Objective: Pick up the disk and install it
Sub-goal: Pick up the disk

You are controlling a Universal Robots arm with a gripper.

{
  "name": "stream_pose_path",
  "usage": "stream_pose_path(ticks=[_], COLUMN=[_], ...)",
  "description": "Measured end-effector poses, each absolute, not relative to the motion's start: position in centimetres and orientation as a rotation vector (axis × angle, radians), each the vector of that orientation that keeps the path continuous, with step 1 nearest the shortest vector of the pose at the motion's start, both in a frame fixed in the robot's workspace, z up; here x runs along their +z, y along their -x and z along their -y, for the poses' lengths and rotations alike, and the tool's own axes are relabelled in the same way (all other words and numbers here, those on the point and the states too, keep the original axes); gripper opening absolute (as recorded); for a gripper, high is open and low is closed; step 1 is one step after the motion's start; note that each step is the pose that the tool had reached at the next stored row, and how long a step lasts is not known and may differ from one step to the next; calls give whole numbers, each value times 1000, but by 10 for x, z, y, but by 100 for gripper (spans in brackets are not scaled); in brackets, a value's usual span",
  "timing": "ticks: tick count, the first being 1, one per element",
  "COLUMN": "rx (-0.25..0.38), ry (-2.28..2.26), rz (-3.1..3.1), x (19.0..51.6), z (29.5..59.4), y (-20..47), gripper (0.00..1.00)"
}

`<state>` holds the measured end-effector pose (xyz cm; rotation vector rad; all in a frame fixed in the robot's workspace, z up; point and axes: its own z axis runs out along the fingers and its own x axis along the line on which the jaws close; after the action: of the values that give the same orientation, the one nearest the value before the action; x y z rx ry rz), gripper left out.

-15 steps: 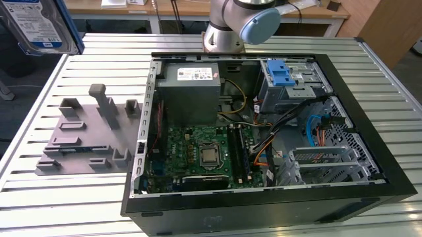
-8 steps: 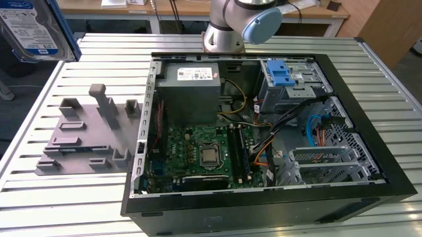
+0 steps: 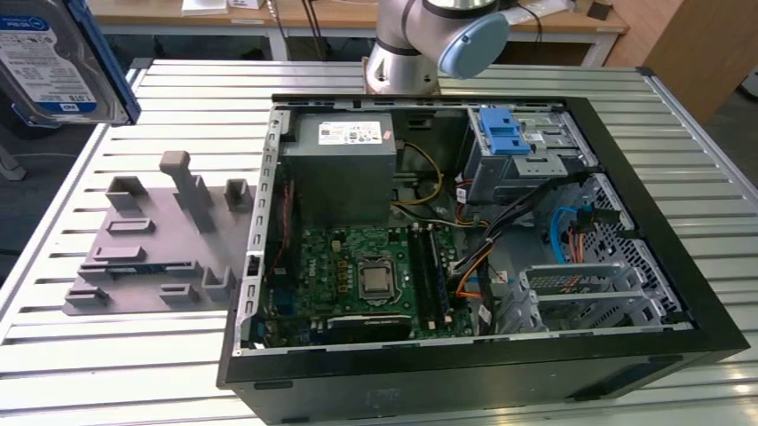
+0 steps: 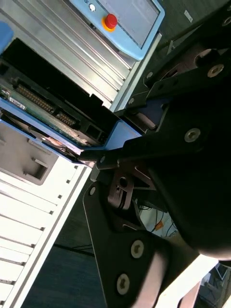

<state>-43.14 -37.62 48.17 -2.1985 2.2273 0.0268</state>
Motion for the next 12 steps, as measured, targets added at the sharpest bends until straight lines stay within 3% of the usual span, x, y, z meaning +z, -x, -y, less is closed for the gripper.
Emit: stream_pose_path(ticks=[12], rx=[31], ry=[2197], rz=[-2226], x=[491], z=[380], y=[417], gripper=[36])
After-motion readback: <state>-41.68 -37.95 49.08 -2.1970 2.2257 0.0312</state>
